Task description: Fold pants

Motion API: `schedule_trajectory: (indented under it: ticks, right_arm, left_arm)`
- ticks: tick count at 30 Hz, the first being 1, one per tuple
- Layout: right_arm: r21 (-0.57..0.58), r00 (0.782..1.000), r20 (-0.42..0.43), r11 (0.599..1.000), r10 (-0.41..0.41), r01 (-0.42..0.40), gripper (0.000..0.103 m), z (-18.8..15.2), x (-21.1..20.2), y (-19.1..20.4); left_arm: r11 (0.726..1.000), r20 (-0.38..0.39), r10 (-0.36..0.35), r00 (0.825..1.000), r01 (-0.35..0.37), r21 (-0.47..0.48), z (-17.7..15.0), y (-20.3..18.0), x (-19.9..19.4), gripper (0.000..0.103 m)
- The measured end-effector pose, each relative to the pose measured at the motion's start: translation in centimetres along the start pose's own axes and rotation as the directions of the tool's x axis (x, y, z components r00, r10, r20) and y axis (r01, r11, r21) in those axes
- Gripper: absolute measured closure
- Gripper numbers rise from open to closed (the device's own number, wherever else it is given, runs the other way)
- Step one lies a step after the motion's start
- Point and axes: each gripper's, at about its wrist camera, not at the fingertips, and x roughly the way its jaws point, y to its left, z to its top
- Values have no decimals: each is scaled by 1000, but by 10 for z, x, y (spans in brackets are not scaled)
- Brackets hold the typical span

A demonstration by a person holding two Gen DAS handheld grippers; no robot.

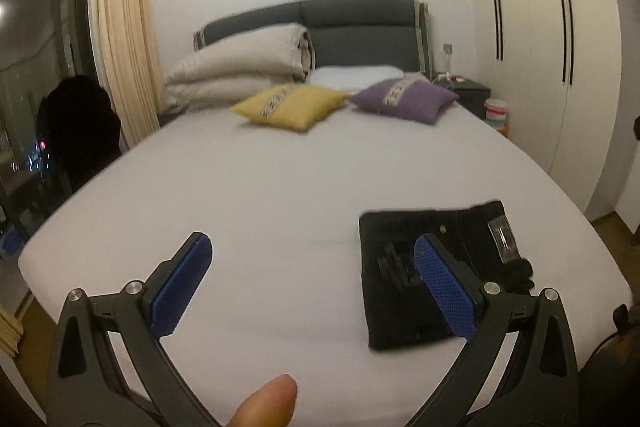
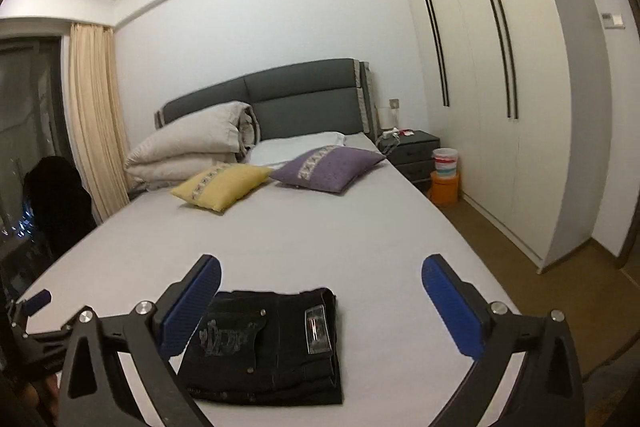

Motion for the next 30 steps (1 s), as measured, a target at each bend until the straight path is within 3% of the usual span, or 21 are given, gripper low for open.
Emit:
schedule_trajectory:
  ticks: [4, 7, 10, 15, 30]
  right_arm:
    - [-73, 994, -100, 997, -35, 27, 0, -9, -7, 24]
    - [-133, 988, -134, 989, -77, 59, 0, -22, -15, 36]
    - [-175, 977, -171, 980, -127, 96, 0, -36, -11, 43]
    - [-100, 960, -268, 994, -78, 53, 0, -49, -3, 41]
    - [-104, 948, -310, 993, -77, 47, 0, -56, 6, 42]
  left_arm:
    - [997, -131, -71, 989, 66, -43, -15, 0, -1, 0]
    - [994, -181, -97, 979, 87, -61, -22, -8, 2, 0]
    - [993, -203, -106, 973, 94, -68, -32, -4, 29, 0]
    - [993, -223, -114, 968, 104, -56, -37, -17, 51, 0]
    - [992, -250, -125, 960, 118, -44, -44, -28, 65, 0]
